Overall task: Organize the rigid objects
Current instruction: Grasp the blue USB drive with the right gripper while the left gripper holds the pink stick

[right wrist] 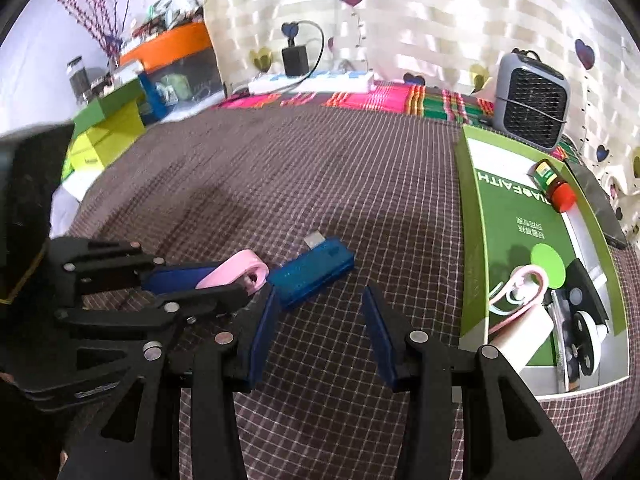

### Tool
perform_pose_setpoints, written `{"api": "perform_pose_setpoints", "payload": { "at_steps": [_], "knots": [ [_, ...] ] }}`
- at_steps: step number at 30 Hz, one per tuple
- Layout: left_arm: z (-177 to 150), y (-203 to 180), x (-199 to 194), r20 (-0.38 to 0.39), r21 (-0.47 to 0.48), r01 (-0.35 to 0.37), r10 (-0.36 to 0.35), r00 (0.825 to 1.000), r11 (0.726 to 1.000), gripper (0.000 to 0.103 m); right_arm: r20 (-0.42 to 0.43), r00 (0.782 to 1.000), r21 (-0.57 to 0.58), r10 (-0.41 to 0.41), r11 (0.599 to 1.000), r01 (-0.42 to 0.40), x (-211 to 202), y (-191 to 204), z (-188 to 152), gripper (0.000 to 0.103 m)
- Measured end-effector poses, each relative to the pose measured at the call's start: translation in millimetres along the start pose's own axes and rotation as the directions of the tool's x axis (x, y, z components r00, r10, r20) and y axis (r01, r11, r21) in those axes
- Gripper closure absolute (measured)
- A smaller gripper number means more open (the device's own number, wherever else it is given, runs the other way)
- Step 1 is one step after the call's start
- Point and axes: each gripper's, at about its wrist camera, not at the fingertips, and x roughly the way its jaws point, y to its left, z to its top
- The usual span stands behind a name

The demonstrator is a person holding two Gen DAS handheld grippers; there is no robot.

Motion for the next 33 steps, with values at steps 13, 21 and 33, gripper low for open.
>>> {"api": "perform_pose_setpoints", "payload": {
  "at_steps": [13, 21, 33],
  "knots": [
    [1.1, 19.2, -3.5, 0.034, -0.098, 0.033, -0.029, 0.999, 0.995, 0.086, -0.019, 0.998, 0.097, -0.053, 0.994, 0.054, 27.7, 5.6, 12.7, 0.058],
    [0.4, 17.7, -2.8, 0.032, -0.097, 0.043, -0.040, 0.999, 0.994, 0.086, -0.030, 0.990, 0.102, -0.136, 0.985, 0.138, 21.1, 2.9, 11.6, 0.058],
    [-0.9, 14.4, -0.6, 0.026, -0.082, 0.060, -0.058, 0.998, 0.995, 0.086, -0.061, 0.986, 0.118, -0.155, 0.980, 0.161, 39.7, 0.9, 18.4, 0.059]
  ]
}}
